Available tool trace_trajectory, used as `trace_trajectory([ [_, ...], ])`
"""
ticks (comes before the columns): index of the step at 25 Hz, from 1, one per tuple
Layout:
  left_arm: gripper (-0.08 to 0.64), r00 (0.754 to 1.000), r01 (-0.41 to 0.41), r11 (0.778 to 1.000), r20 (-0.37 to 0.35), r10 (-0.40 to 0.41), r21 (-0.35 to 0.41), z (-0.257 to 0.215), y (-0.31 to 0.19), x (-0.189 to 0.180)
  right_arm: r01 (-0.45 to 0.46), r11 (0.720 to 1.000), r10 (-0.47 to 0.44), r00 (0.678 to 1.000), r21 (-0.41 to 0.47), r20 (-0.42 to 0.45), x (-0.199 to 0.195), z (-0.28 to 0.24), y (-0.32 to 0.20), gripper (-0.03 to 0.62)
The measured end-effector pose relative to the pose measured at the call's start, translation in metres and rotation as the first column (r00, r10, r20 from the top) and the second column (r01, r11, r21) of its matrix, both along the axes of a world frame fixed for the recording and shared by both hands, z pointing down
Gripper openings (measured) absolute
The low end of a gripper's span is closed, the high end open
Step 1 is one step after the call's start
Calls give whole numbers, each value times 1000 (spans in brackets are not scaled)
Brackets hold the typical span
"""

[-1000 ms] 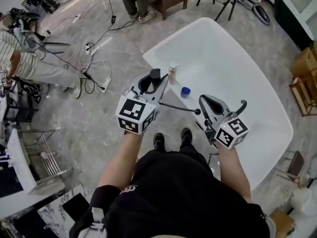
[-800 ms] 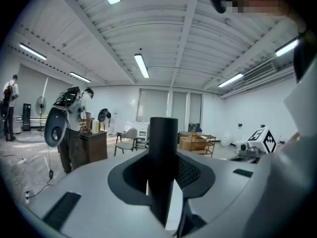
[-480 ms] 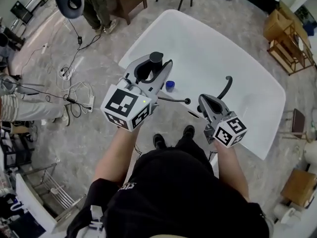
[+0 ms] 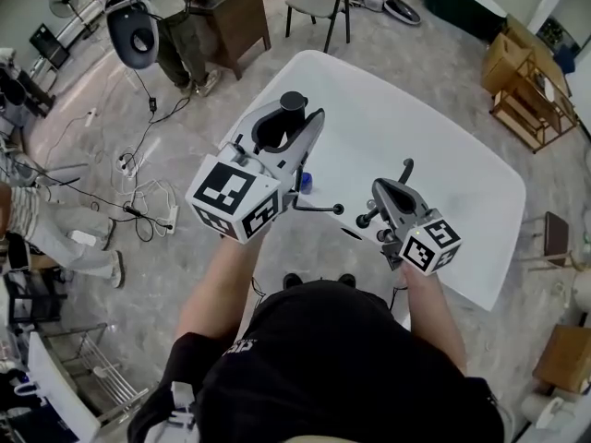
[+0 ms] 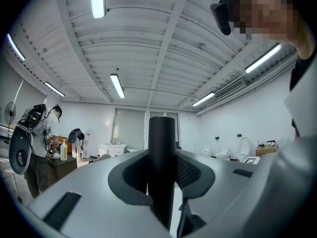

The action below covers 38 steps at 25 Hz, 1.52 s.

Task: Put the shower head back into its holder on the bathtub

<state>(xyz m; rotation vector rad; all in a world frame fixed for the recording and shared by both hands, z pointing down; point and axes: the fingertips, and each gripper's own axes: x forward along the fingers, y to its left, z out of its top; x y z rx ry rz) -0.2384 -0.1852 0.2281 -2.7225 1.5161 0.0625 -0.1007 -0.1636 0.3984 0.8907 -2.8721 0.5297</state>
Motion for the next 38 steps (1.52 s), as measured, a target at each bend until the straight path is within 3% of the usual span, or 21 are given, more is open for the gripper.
trace_trajectory([
  [6,119,1000,-24,999,-9,24,-23,2,-7,31,-6,1000,6,1000,-29,8,23,6,-5,15],
  [16,117,994,-107,978,12,111,-180,71,-23,76,-88,990,89,996,-112,6,60,38,4,15],
  [19,117,989,-139,959,14,147,-247,104,-33,89,-119,981,119,993,-152,-7,69,55,4,15],
  [26,118,975,-204,890,-1,223,-408,196,-45,115,-166,959,158,986,-230,-54,83,97,10,15],
  [38,121,959,-222,820,35,282,-528,308,-60,142,-218,933,190,974,-285,-122,104,146,18,15],
])
